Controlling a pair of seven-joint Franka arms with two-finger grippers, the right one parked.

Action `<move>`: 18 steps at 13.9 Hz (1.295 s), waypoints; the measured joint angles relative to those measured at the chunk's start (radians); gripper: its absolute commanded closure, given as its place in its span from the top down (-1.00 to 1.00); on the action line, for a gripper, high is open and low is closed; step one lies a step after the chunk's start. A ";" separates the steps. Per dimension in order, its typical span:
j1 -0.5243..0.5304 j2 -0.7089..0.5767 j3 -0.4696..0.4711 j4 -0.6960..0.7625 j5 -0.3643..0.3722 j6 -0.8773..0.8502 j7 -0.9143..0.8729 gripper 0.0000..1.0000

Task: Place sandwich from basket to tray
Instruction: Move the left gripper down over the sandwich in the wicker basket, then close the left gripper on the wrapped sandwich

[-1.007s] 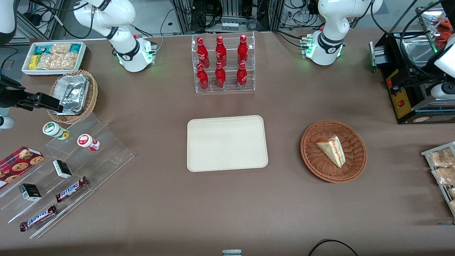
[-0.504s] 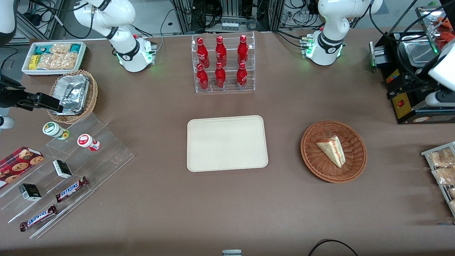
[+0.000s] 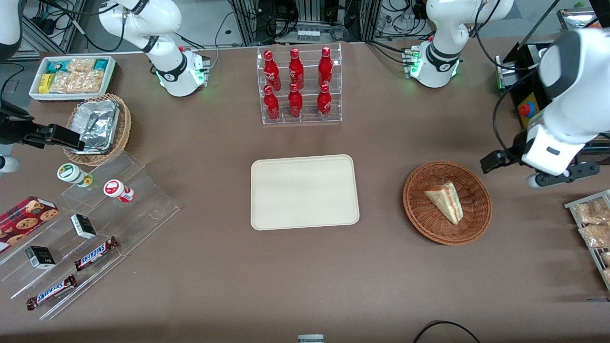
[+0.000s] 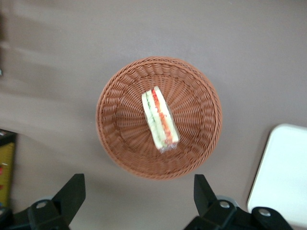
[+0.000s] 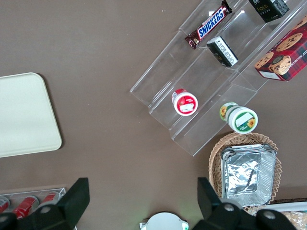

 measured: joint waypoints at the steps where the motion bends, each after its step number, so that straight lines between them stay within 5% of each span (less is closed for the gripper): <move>1: -0.005 -0.001 0.000 -0.049 0.000 0.062 -0.064 1.00; 8: -0.016 0.001 0.000 -0.320 0.000 0.396 -0.248 1.00; 18: -0.028 0.116 0.000 -0.348 0.000 0.533 -0.359 1.00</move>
